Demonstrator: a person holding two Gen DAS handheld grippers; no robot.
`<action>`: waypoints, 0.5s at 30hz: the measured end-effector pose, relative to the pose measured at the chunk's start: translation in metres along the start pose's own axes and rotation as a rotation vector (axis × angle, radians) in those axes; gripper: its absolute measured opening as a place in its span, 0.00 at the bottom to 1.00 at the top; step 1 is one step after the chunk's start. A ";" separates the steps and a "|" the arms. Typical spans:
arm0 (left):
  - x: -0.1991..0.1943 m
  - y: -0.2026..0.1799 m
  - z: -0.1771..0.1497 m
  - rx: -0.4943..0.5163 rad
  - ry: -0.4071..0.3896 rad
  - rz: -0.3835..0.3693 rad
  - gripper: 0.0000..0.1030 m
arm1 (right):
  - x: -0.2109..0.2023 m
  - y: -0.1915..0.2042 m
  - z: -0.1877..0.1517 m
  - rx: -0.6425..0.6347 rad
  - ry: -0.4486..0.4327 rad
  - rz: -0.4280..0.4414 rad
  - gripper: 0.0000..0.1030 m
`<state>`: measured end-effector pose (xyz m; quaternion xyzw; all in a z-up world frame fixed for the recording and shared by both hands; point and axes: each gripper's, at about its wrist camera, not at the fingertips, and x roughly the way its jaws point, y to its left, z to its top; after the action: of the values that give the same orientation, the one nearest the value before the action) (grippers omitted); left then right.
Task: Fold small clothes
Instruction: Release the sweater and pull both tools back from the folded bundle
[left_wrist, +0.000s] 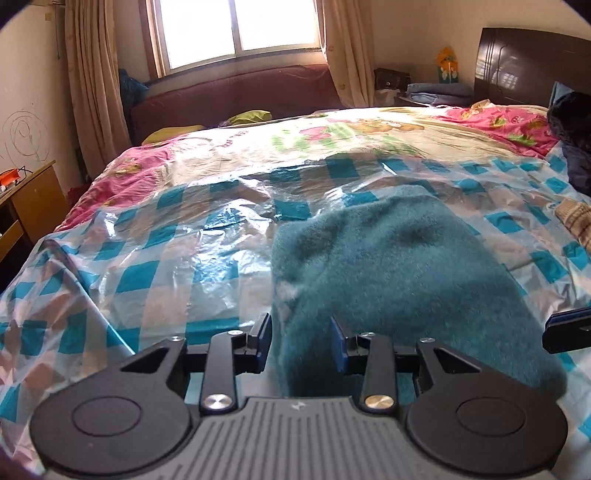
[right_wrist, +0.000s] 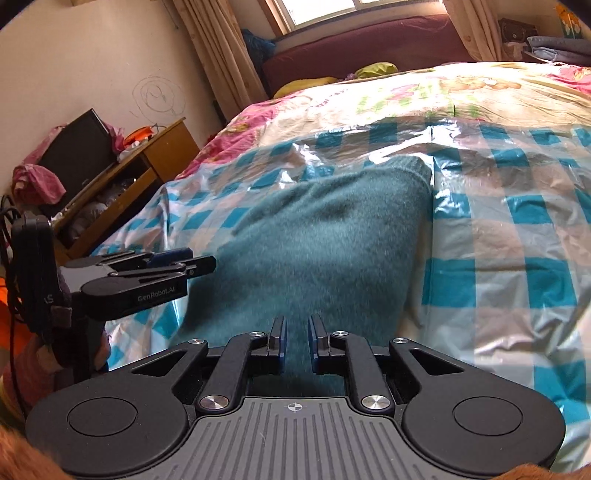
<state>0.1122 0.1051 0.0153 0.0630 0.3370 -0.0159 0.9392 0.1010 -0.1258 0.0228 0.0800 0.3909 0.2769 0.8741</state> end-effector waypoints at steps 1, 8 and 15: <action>0.002 -0.005 -0.008 0.025 0.030 -0.002 0.40 | 0.004 0.000 -0.010 -0.005 0.035 -0.020 0.15; -0.008 -0.011 -0.025 0.018 0.094 0.006 0.40 | 0.010 -0.009 -0.022 0.042 0.072 -0.067 0.16; -0.025 -0.011 -0.029 -0.006 0.094 -0.002 0.40 | -0.003 0.004 -0.019 0.010 0.018 -0.069 0.17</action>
<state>0.0739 0.0974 0.0079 0.0605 0.3808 -0.0128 0.9226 0.0841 -0.1251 0.0132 0.0684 0.4026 0.2451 0.8793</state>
